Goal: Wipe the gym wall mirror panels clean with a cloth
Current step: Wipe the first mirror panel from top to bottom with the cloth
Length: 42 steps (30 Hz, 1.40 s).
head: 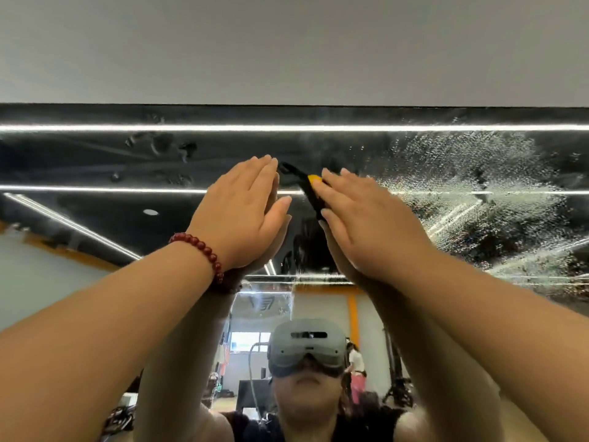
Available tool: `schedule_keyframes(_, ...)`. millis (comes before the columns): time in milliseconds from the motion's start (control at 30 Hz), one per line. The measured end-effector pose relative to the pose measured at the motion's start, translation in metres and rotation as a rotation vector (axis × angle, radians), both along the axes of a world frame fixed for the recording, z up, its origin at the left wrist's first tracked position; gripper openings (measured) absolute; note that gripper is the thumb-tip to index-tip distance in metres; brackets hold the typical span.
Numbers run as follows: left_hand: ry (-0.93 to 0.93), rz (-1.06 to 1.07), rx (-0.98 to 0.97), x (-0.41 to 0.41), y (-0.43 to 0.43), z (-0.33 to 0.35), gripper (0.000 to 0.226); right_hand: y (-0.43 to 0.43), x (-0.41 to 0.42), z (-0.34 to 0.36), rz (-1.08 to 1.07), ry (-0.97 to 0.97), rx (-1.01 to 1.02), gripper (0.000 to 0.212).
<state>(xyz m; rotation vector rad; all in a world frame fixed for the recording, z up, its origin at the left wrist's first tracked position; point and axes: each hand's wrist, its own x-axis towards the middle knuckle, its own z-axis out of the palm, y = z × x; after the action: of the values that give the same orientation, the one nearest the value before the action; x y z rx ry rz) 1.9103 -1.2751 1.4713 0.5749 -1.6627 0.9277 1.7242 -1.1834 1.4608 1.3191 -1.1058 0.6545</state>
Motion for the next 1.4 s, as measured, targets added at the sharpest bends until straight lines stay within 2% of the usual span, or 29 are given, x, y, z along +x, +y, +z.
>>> schedule_keyframes(133,0.012,0.013,0.029,-0.002,0.013,0.020,0.067,0.001,0.009,0.063,-0.060,-0.086,-0.014,0.052)
schedule_keyframes(367,0.050,0.035,0.087,-0.002,0.015,0.043,0.065,0.000,0.003,0.021,-0.066,-0.058,-0.004,0.054)
schedule_keyframes(567,0.039,0.095,0.069,-0.006,0.008,0.038,0.070,-0.007,0.025,0.101,-0.037,-0.117,-0.053,0.050)
schedule_keyframes(667,0.035,0.095,0.070,-0.006,0.010,0.041,0.072,-0.010,0.026,0.096,-0.029,-0.109,-0.086,0.050)
schedule_keyframes(800,0.023,0.073,0.074,-0.011,0.016,0.041,0.073,-0.006,0.015,0.069,-0.061,-0.044,-0.006,0.052)
schedule_keyframes(1000,0.050,0.049,0.083,-0.029,0.018,0.043,0.071,-0.004,0.012,0.121,-0.003,-0.175,-0.126,0.044)
schedule_keyframes(1067,0.068,0.043,0.072,-0.030,0.017,0.042,0.070,-0.012,0.023,0.120,-0.013,-0.132,-0.118,0.046)
schedule_keyframes(1133,0.075,0.029,0.073,-0.030,0.016,0.040,0.068,-0.016,0.030,0.114,-0.002,-0.029,-0.041,0.049)
schedule_keyframes(1200,0.075,0.021,0.062,-0.028,0.014,0.040,0.070,-0.009,0.021,0.117,0.016,-0.005,0.022,0.050)
schedule_keyframes(1300,0.056,0.032,0.055,-0.027,0.012,0.042,0.081,0.008,-0.023,0.131,0.032,-0.116,-0.086,0.044)
schedule_keyframes(1400,0.059,0.065,0.048,-0.030,0.013,0.041,0.084,0.016,-0.049,0.135,-0.008,-0.260,-0.195,0.033)
